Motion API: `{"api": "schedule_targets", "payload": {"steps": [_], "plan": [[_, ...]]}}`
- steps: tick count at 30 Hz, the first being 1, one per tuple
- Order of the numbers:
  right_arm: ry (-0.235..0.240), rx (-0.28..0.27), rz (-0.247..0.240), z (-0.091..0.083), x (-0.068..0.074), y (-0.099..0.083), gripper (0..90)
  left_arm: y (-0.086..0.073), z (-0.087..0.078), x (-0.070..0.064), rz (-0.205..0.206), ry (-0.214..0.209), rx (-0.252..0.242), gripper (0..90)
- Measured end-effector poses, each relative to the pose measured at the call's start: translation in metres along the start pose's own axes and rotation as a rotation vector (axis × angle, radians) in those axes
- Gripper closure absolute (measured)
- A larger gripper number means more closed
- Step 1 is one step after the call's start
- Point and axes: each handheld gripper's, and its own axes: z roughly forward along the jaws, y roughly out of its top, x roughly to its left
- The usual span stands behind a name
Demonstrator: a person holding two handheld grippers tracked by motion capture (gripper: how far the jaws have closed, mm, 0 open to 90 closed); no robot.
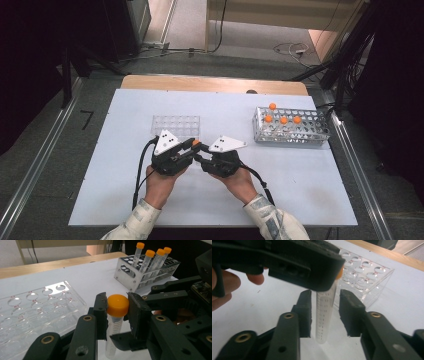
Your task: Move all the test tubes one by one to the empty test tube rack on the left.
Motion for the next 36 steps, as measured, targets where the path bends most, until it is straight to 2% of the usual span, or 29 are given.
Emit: {"api": "schedule_targets", "payload": {"steps": [1, 5, 9, 12, 24, 36], "plan": [[0.0, 0.0, 0.0, 0.0, 0.0, 0.0, 53.1, 0.001, 0.0, 0.0, 0.0, -0.001, 0.0, 69.8], [0.011, 0.024, 0.015, -0.008, -0.007, -0.003, 36.0, 0.005, 0.0, 0.002, -0.009, -0.001, -0.004, 69.8], [-0.001, 0.031, 0.038, -0.015, -0.013, -0.008, 32.0, 0.01, 0.0, 0.004, -0.016, 0.0, -0.012, 69.8], [-0.021, 0.035, 0.068, -0.025, -0.022, -0.016, 28.7, 0.013, 0.0, 0.006, -0.024, -0.001, -0.016, 69.9], [-0.072, 0.038, 0.122, -0.051, -0.046, -0.036, 27.8, 0.021, 0.004, 0.012, -0.033, 0.009, -0.011, 69.8], [-0.107, 0.028, 0.16, -0.068, -0.06, -0.046, 27.9, 0.033, 0.003, 0.016, -0.04, 0.018, -0.024, 69.9]]}}
